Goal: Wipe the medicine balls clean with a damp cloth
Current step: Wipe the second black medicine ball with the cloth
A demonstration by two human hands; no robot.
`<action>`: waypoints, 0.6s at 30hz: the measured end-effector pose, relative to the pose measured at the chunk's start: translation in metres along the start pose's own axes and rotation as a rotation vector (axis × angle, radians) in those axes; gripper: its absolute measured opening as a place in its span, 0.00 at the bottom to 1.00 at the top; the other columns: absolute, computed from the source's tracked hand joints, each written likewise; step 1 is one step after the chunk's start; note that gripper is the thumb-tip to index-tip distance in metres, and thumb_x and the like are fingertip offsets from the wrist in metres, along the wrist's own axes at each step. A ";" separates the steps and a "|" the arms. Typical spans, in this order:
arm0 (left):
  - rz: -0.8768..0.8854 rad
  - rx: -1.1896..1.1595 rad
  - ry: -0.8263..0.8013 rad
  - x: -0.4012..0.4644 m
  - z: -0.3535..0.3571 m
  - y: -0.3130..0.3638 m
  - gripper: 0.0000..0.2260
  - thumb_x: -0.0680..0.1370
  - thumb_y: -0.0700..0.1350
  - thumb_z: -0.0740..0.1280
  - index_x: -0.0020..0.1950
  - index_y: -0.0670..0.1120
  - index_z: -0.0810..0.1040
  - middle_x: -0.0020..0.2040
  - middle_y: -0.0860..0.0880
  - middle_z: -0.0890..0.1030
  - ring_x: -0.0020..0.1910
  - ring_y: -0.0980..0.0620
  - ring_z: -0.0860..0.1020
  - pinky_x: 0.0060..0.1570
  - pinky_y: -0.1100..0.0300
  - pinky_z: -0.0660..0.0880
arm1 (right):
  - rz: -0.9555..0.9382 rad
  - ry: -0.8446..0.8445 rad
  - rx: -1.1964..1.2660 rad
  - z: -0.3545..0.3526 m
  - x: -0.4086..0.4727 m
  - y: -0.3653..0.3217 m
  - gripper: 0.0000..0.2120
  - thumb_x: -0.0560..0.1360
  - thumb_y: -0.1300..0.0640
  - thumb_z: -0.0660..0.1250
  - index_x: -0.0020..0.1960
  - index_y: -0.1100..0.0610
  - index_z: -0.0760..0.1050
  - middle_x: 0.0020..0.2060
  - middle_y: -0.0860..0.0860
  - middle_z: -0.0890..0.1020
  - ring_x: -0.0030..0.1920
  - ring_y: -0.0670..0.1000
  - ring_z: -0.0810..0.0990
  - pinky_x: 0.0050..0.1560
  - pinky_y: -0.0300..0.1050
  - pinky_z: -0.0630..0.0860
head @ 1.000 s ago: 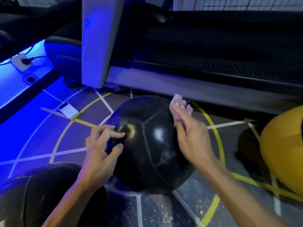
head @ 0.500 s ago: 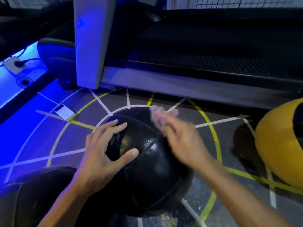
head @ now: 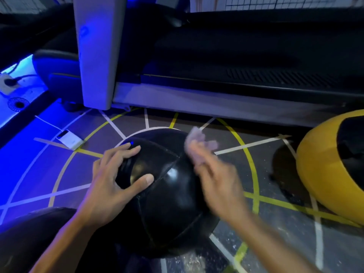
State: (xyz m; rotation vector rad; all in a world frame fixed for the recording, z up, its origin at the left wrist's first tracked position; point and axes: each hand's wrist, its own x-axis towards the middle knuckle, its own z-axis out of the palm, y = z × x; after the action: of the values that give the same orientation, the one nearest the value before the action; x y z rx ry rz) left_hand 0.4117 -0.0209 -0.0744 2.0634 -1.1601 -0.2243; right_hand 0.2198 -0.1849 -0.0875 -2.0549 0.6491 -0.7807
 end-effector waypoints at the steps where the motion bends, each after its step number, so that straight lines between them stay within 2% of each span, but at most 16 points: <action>1: 0.006 0.005 -0.003 0.002 -0.001 -0.004 0.30 0.67 0.71 0.70 0.68 0.65 0.74 0.72 0.59 0.71 0.73 0.52 0.67 0.73 0.62 0.58 | -0.170 -0.034 -0.007 0.009 -0.019 -0.012 0.20 0.82 0.66 0.63 0.71 0.53 0.77 0.67 0.46 0.80 0.67 0.41 0.77 0.69 0.31 0.67; 2: 0.022 0.011 -0.015 0.004 -0.001 -0.006 0.30 0.68 0.70 0.70 0.68 0.65 0.74 0.72 0.57 0.72 0.73 0.51 0.68 0.75 0.56 0.60 | -0.311 -0.035 -0.050 0.017 -0.036 -0.011 0.21 0.81 0.67 0.63 0.72 0.56 0.75 0.70 0.49 0.78 0.72 0.45 0.74 0.74 0.38 0.66; 3: 0.032 0.006 -0.024 0.006 -0.002 -0.008 0.29 0.68 0.70 0.70 0.68 0.65 0.74 0.72 0.56 0.73 0.73 0.51 0.68 0.76 0.49 0.61 | -0.353 0.000 -0.086 0.022 -0.044 -0.003 0.21 0.81 0.67 0.63 0.73 0.57 0.74 0.70 0.51 0.78 0.73 0.46 0.73 0.75 0.42 0.66; 4: 0.032 -0.002 -0.023 0.008 -0.004 -0.010 0.29 0.68 0.70 0.70 0.68 0.66 0.73 0.72 0.55 0.73 0.73 0.50 0.69 0.75 0.45 0.62 | -0.290 0.060 -0.074 0.023 -0.046 0.009 0.21 0.81 0.67 0.63 0.73 0.56 0.74 0.67 0.52 0.80 0.70 0.44 0.75 0.72 0.40 0.69; 6: 0.025 -0.009 -0.014 0.010 -0.007 -0.015 0.29 0.67 0.70 0.71 0.67 0.66 0.74 0.71 0.54 0.74 0.73 0.50 0.70 0.75 0.44 0.64 | 0.110 0.254 -0.021 0.017 -0.045 0.039 0.19 0.83 0.65 0.61 0.69 0.49 0.76 0.52 0.53 0.86 0.48 0.35 0.80 0.51 0.30 0.74; 7: 0.024 -0.019 -0.013 0.011 -0.007 -0.018 0.29 0.67 0.70 0.71 0.67 0.66 0.74 0.71 0.54 0.74 0.73 0.51 0.70 0.75 0.43 0.64 | 0.355 0.272 -0.006 0.017 -0.051 0.057 0.17 0.84 0.62 0.60 0.65 0.47 0.78 0.43 0.52 0.85 0.40 0.38 0.79 0.41 0.34 0.73; 8: 0.021 -0.033 -0.011 0.012 -0.008 -0.019 0.29 0.67 0.70 0.71 0.66 0.66 0.74 0.71 0.54 0.73 0.73 0.51 0.69 0.75 0.43 0.63 | 0.576 0.239 0.019 0.019 -0.058 0.075 0.13 0.84 0.61 0.59 0.59 0.48 0.80 0.39 0.50 0.83 0.38 0.41 0.80 0.37 0.42 0.72; 9: 0.018 -0.042 -0.012 0.012 -0.008 -0.020 0.29 0.67 0.71 0.71 0.66 0.67 0.74 0.71 0.54 0.73 0.73 0.51 0.69 0.75 0.42 0.63 | 0.746 0.198 0.054 0.022 -0.067 0.090 0.11 0.85 0.60 0.60 0.55 0.51 0.80 0.39 0.50 0.83 0.41 0.46 0.82 0.37 0.46 0.72; 11: 0.023 -0.054 -0.011 0.010 -0.007 -0.021 0.29 0.67 0.74 0.70 0.66 0.68 0.73 0.72 0.53 0.73 0.74 0.50 0.68 0.76 0.42 0.63 | 0.872 0.226 0.149 0.027 -0.078 0.097 0.11 0.84 0.60 0.60 0.56 0.54 0.82 0.44 0.49 0.85 0.49 0.53 0.84 0.42 0.47 0.72; 13: 0.027 -0.062 -0.001 0.010 -0.007 -0.022 0.28 0.67 0.72 0.70 0.66 0.70 0.73 0.72 0.54 0.73 0.74 0.50 0.69 0.76 0.42 0.63 | 0.759 0.337 0.218 0.027 -0.066 0.075 0.12 0.84 0.60 0.61 0.55 0.52 0.83 0.40 0.40 0.82 0.47 0.49 0.81 0.46 0.46 0.69; 14: 0.025 -0.061 -0.010 0.009 -0.007 -0.023 0.26 0.68 0.70 0.71 0.65 0.71 0.73 0.71 0.54 0.73 0.74 0.50 0.69 0.76 0.42 0.63 | 0.639 0.369 0.225 0.026 -0.056 0.061 0.11 0.84 0.59 0.61 0.55 0.51 0.83 0.38 0.40 0.82 0.44 0.46 0.80 0.46 0.47 0.70; 15: 0.023 -0.062 -0.011 0.007 -0.008 -0.025 0.25 0.68 0.69 0.71 0.65 0.72 0.73 0.71 0.54 0.73 0.74 0.51 0.69 0.76 0.42 0.63 | 0.511 0.354 0.227 0.025 -0.046 0.043 0.12 0.84 0.59 0.61 0.60 0.51 0.83 0.43 0.41 0.84 0.46 0.45 0.81 0.49 0.46 0.73; 16: 0.026 -0.069 -0.002 0.005 -0.010 -0.028 0.25 0.68 0.69 0.71 0.65 0.72 0.73 0.71 0.55 0.73 0.74 0.52 0.69 0.76 0.43 0.63 | 0.364 0.309 0.218 0.027 -0.038 0.027 0.14 0.84 0.59 0.61 0.65 0.51 0.81 0.52 0.43 0.86 0.54 0.44 0.82 0.56 0.44 0.76; 17: 0.030 -0.077 0.002 0.003 -0.013 -0.029 0.26 0.68 0.71 0.71 0.65 0.72 0.73 0.71 0.55 0.73 0.74 0.53 0.68 0.76 0.44 0.62 | 0.227 0.263 0.188 0.031 -0.035 0.017 0.17 0.84 0.60 0.61 0.70 0.52 0.78 0.62 0.44 0.83 0.63 0.41 0.79 0.65 0.39 0.74; 18: 0.034 -0.086 0.001 0.000 -0.015 -0.030 0.27 0.67 0.73 0.71 0.65 0.72 0.73 0.71 0.55 0.73 0.74 0.55 0.68 0.76 0.46 0.62 | 0.123 0.233 0.157 0.033 -0.035 0.016 0.18 0.84 0.61 0.60 0.72 0.53 0.76 0.68 0.44 0.80 0.69 0.40 0.75 0.70 0.38 0.70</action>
State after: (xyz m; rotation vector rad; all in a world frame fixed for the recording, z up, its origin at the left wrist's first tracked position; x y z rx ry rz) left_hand 0.4387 -0.0041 -0.0840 1.9671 -1.1648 -0.2525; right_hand 0.2172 -0.1523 -0.1264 -1.7802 0.8088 -0.9764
